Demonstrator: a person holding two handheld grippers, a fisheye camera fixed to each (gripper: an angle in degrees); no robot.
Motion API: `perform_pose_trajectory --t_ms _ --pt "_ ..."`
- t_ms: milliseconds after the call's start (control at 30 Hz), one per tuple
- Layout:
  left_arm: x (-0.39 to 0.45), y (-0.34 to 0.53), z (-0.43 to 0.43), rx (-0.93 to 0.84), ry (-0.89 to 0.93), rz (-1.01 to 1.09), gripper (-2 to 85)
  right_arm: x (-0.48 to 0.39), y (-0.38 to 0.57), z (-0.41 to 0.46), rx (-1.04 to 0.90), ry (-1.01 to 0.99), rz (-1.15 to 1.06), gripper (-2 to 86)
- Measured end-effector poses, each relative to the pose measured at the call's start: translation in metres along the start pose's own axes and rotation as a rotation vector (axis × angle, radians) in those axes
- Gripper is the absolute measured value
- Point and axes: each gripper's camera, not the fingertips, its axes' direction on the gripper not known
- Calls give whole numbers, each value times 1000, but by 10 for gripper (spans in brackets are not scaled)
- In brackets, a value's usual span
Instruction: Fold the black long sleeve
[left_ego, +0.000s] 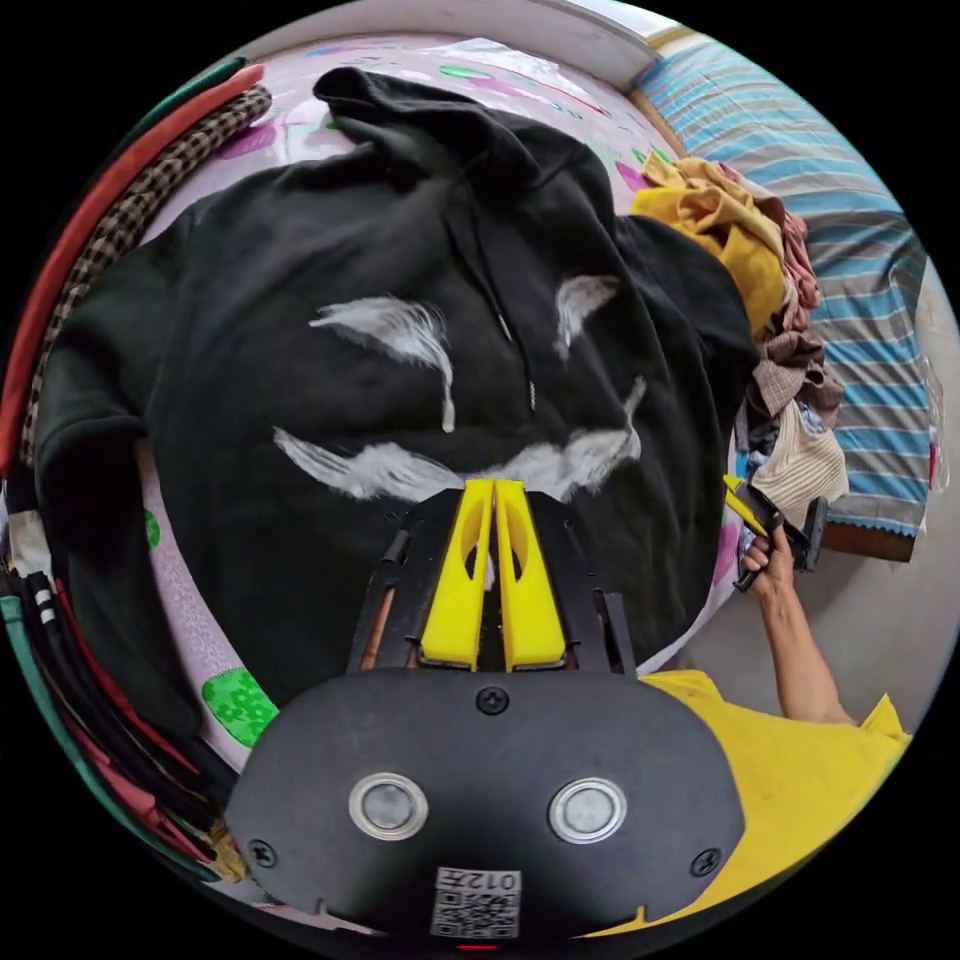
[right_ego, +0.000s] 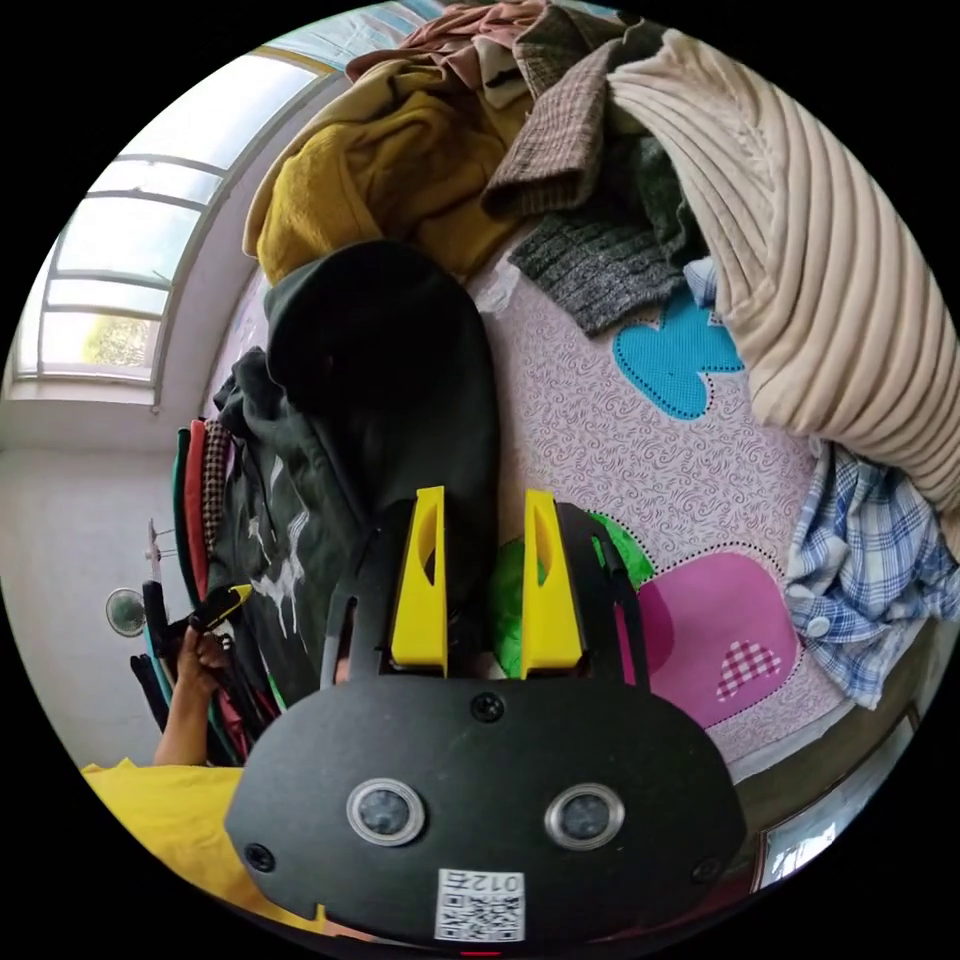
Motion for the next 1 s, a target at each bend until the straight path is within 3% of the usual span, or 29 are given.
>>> perform_pose_trajectory --t_ms 233,300,400,567,800,867,1000 --pt "20 26 31 -134 6 5 4 -4 31 23 -91 -156 -2 42" --pt "21 28 37 -169 -1 0 5 -14 29 16 -92 -121 -52 33" --pt "19 30 44 -210 2 -11 5 -63 12 -9 -81 119 -270 24" --pt "18 34 46 -214 23 1 5 -201 -16 -76 75 708 -714 19" --pt "5 37 41 -176 82 -32 5 -401 19 -112 329 1194 -1167 21" --pt "-1 39 38 -158 99 -42 5 -465 66 -97 508 1395 -1373 21" --pt "-12 42 36 -131 131 -73 5 -519 162 -46 859 1609 -1829 23"
